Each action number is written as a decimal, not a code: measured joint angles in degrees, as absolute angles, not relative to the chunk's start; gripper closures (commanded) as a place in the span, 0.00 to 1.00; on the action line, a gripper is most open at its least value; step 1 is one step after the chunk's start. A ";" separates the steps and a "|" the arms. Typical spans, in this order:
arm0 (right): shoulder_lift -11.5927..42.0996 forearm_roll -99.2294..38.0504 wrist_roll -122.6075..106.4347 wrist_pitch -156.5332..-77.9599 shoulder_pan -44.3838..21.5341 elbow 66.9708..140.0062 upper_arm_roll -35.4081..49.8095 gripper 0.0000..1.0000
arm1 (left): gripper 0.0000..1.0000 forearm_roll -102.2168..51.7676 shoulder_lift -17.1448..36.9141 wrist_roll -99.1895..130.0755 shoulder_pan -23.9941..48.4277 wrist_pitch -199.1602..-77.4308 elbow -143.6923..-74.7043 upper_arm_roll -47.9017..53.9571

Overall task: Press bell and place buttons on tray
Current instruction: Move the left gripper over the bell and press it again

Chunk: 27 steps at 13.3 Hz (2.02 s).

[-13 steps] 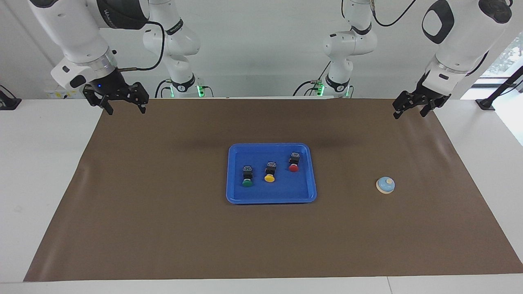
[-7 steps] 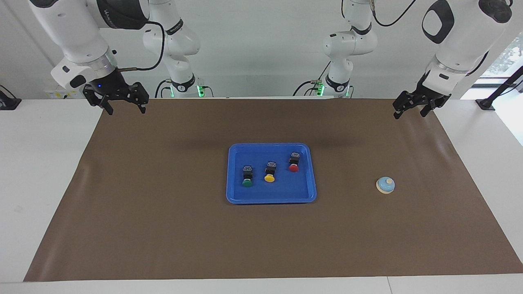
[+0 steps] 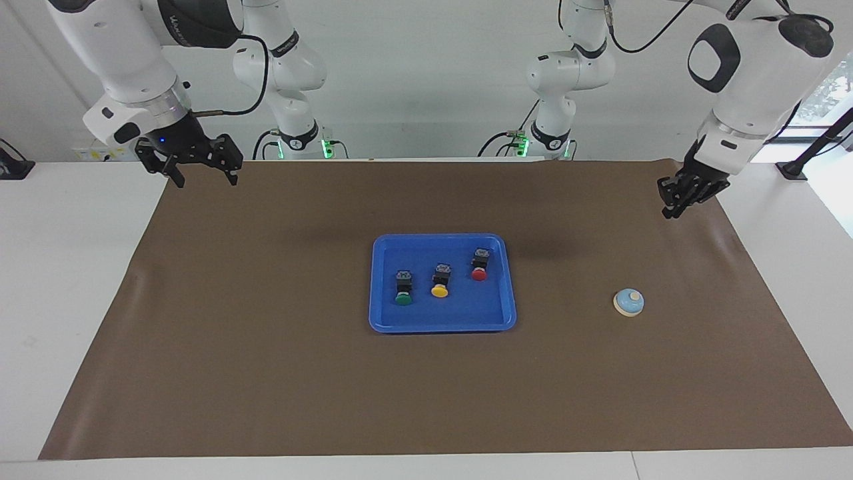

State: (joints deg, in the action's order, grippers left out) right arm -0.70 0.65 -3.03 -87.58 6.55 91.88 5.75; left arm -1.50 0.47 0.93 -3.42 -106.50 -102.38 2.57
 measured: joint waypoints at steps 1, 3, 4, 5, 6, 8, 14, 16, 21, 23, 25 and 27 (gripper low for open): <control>-0.70 0.65 -3.03 -87.58 6.55 91.88 5.75 0.00 | 1.00 -1.50 2.72 0.93 -3.46 -108.76 -102.39 2.51; -0.70 0.65 -3.03 -87.58 6.55 91.88 5.75 0.00 | 1.00 -1.50 7.13 0.92 -3.74 -112.92 -102.39 2.38; -0.70 0.65 -3.03 -87.58 6.55 91.88 5.75 0.00 | 1.00 -1.50 9.02 0.90 -3.94 -114.66 -102.38 2.38; -0.70 0.65 -3.03 -87.58 6.55 91.88 5.75 0.00 | 1.00 -1.50 10.62 0.87 -4.08 -116.31 -102.44 2.38; -0.70 0.65 -3.03 -87.58 6.55 91.88 5.75 0.00 | 1.00 -1.50 11.82 0.80 -4.13 -118.00 -102.74 2.37; -0.70 0.65 -3.03 -87.58 6.55 91.88 5.75 0.00 | 1.00 -1.50 12.95 0.57 -4.13 -121.57 -104.47 2.37; -0.71 0.65 -3.03 -87.58 6.55 91.88 5.75 0.00 | 1.00 -1.50 16.65 0.21 -4.07 -126.46 -106.25 2.67; -0.71 0.65 -3.03 -87.58 6.55 91.88 5.75 0.00 | 1.00 -1.50 17.18 0.21 -4.06 -126.93 -106.32 2.70; -0.71 0.65 -3.03 -87.58 6.55 91.88 5.75 0.00 | 1.00 -1.50 17.42 0.17 -4.05 -132.56 -110.67 2.74; -0.71 0.65 -3.03 -87.58 6.55 91.88 5.75 0.00 | 1.00 -1.49 17.03 0.16 -4.05 -133.45 -111.25 2.74; -0.71 0.65 -3.03 -87.58 6.55 91.88 5.75 0.00 | 1.00 -1.49 17.02 0.15 -4.04 -133.42 -111.24 2.74; -0.71 0.65 -3.03 -87.58 6.55 91.88 5.75 0.00 | 1.00 -1.49 16.97 0.12 -4.04 -132.01 -110.69 2.74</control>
State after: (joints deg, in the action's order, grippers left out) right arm -0.71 0.65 -3.03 -87.58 6.55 91.88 5.75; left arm -1.49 16.97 0.12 -4.04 -132.01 -110.69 2.74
